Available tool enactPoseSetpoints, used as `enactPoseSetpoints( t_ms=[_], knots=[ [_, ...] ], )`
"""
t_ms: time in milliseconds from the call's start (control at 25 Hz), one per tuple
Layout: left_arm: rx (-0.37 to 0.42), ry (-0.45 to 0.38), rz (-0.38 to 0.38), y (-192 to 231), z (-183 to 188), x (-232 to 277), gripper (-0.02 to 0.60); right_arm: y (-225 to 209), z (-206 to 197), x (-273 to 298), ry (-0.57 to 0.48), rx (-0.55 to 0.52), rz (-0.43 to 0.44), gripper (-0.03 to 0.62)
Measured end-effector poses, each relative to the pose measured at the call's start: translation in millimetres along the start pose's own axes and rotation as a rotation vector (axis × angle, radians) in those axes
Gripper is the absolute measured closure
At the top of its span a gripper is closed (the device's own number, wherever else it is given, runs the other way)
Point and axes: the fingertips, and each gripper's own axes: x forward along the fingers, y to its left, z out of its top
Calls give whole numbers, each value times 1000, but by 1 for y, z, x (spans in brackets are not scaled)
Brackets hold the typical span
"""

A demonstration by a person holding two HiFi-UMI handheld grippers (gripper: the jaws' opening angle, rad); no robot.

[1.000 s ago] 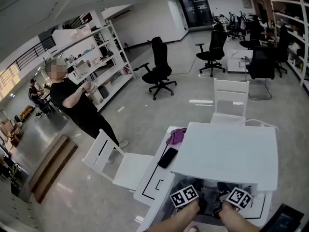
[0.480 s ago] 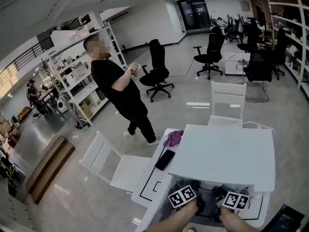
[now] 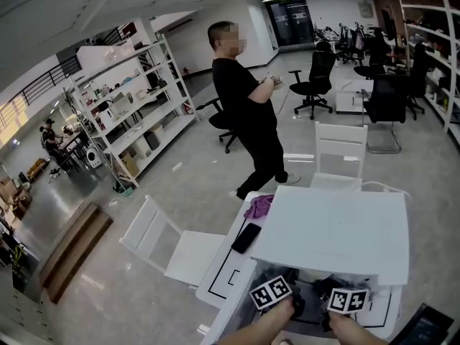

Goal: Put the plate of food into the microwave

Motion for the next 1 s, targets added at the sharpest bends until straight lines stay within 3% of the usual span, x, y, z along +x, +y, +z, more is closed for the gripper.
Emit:
enactPoseSetpoints(
  t_ms=[160, 360, 1000],
  knots=[
    [-1, 4, -6, 0, -3, 1, 545, -4, -1, 0, 3, -57, -23, 471],
    [40, 21, -19, -4, -6, 1, 545, -11, 5, 1, -25, -47, -71, 471],
    [356, 141, 71, -4, -19, 5, 528, -27, 17, 9, -50, -69, -203, 473]
  ],
)
